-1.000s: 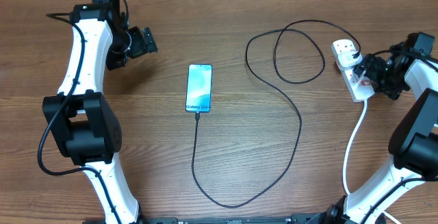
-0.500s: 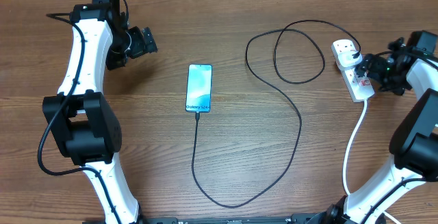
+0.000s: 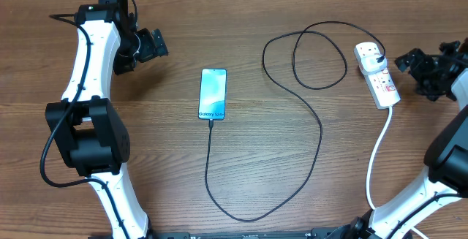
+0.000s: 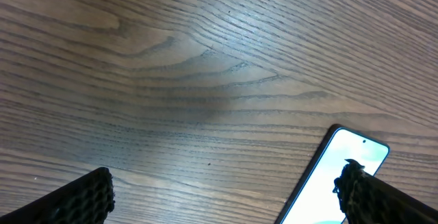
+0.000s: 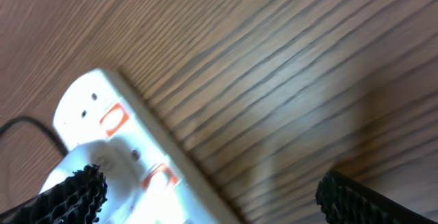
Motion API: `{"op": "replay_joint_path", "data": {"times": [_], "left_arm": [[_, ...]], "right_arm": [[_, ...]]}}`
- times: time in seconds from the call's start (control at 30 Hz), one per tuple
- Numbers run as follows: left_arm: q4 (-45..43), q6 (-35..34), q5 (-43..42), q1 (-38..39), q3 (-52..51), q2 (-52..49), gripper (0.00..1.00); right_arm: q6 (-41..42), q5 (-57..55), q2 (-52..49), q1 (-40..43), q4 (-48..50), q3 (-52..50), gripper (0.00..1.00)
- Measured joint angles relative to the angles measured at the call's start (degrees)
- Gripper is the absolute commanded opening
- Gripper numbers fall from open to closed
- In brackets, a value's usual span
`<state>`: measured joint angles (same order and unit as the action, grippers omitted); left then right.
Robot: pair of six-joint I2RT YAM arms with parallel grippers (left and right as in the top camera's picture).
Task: Plug charger to phone and switch on socket
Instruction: 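Lift the right gripper up and away from the power strip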
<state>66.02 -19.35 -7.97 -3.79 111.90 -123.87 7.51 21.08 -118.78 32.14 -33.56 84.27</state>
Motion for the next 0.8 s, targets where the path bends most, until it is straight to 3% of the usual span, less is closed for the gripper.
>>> {"op": "replay_joint_path", "data": {"times": [0.5, 0.8], "left_arm": [[0.0, 0.0, 0.0, 0.0, 0.0, 0.0, 1.0], [0.0, 0.0, 0.0, 0.0, 0.0, 0.0, 1.0]], "right_arm": [[-7.02, 5.07, 0.2, -0.94, -13.51, 0.11, 1.0], [-8.37, -2.67, 0.46, -1.09, -19.65, 0.33, 1.0]]}}
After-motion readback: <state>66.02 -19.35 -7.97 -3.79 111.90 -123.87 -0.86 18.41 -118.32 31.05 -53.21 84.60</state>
